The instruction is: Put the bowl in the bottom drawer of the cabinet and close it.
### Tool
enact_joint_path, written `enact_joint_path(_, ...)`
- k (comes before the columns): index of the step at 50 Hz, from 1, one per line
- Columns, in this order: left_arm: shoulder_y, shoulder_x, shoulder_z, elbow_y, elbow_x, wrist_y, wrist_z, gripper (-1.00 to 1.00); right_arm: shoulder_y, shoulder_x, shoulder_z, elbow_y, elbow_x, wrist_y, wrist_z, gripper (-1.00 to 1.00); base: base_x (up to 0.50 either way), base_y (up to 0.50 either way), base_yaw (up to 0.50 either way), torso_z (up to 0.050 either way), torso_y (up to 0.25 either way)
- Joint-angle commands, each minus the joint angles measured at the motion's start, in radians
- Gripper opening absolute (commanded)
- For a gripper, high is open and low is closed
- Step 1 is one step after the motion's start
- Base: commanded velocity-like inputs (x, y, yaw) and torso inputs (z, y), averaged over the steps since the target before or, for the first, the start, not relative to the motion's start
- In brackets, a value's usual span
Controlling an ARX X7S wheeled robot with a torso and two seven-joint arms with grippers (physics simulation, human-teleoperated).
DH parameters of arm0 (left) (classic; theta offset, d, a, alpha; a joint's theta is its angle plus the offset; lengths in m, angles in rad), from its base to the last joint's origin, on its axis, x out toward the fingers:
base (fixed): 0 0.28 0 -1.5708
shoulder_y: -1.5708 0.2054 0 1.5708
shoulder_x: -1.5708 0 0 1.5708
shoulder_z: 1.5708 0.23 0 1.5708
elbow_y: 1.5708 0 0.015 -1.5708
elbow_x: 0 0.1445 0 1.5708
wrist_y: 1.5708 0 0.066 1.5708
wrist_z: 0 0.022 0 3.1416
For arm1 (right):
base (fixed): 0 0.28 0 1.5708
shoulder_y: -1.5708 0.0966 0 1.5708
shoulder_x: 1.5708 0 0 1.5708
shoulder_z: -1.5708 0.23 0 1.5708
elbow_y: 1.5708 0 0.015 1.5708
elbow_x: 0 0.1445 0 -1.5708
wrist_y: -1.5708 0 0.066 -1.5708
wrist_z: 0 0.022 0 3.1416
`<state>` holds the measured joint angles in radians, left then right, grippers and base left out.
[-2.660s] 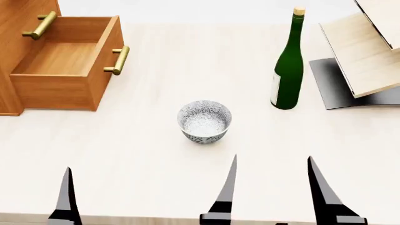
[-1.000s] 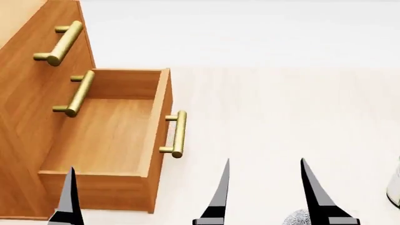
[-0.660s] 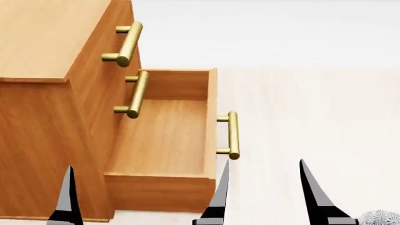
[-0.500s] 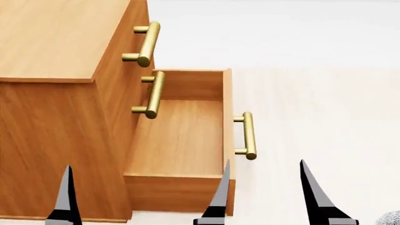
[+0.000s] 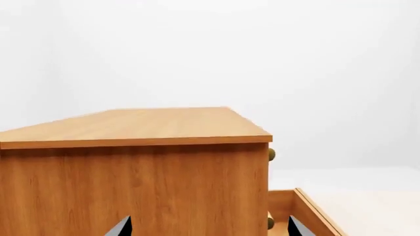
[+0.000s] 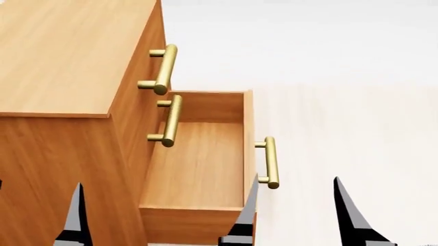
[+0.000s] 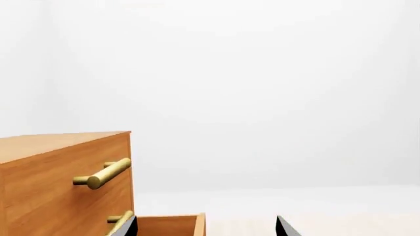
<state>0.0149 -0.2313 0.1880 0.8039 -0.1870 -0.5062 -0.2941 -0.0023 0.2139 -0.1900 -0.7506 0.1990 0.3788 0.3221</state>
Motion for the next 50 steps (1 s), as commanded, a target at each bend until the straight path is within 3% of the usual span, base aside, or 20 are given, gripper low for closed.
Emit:
enact_joint_path(1,0.006,0.020,-0.022,0.030,-0.013,0.010,0.028,1.00,0.008,-0.014,0.020,0.016,-0.004,-0.019,-0.033,1.00,0.00,0.00,0.00,0.050,0.000)
enact_joint_path(16,0.007,0.007,-0.007,0.022,-0.005,0.021,0.017,1.00,0.011,0.001,0.010,0.010,0.010,-0.019,-0.012,1.00,0.00,0.00,0.00,0.050,-0.015)
enact_joint_path(36,0.003,-0.010,0.007,0.035,-0.009,0.017,0.010,1.00,0.019,0.022,-0.005,-0.002,0.025,-0.013,0.013,1.00,0.00,0.00,0.00,0.033,-0.226)
enact_joint_path(50,0.007,-0.013,-0.008,0.028,-0.023,0.034,-0.001,1.00,0.065,0.027,-0.020,-0.038,0.045,0.061,0.040,1.00,0.00,0.00,0.00,0.002,-0.013)
